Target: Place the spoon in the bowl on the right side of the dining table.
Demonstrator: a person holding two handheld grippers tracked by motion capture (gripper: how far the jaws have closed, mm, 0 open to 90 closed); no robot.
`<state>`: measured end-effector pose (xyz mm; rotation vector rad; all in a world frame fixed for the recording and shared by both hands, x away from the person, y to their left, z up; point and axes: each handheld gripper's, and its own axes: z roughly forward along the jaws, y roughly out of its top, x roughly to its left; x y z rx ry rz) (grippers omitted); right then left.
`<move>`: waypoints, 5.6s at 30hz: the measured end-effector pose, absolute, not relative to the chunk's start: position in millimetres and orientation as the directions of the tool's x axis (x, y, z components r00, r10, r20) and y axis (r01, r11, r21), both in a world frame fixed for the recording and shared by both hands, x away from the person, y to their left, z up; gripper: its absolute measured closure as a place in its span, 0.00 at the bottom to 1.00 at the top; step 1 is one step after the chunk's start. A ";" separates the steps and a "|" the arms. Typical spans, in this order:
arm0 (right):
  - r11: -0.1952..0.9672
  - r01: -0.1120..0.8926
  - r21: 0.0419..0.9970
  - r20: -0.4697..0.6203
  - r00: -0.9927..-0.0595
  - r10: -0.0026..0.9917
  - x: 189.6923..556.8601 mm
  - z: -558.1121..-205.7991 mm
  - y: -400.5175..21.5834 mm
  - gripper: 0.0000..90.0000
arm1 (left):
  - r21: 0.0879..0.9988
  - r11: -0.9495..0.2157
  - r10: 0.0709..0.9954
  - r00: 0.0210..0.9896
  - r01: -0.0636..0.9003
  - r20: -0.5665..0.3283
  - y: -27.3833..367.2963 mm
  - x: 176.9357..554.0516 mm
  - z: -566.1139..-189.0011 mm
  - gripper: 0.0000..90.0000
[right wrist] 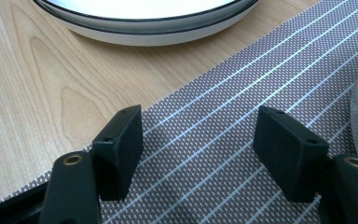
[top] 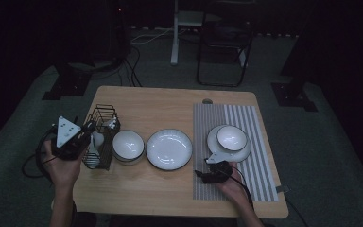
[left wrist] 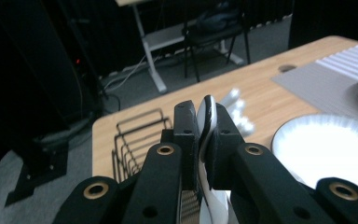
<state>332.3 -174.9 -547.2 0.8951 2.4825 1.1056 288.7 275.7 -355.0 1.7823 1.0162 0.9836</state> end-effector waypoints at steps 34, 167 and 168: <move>0.522 0.436 0.733 -0.011 -0.760 0.650 318.3 -545.6 -201.6 0.33 | 0.910 -0.363 0.803 0.563 0.201 0.196 218.6 299.7 -366.7 0.94; 0.521 0.421 0.743 -0.016 -0.767 0.642 317.1 -547.5 -202.5 0.33 | 0.913 -0.384 0.601 0.788 0.140 0.132 116.0 406.8 -379.4 0.94; 0.521 0.421 0.743 -0.016 -0.767 0.642 317.1 -547.5 -202.5 0.33 | 0.913 -0.384 0.599 0.790 0.140 0.131 114.9 407.3 -379.3 0.94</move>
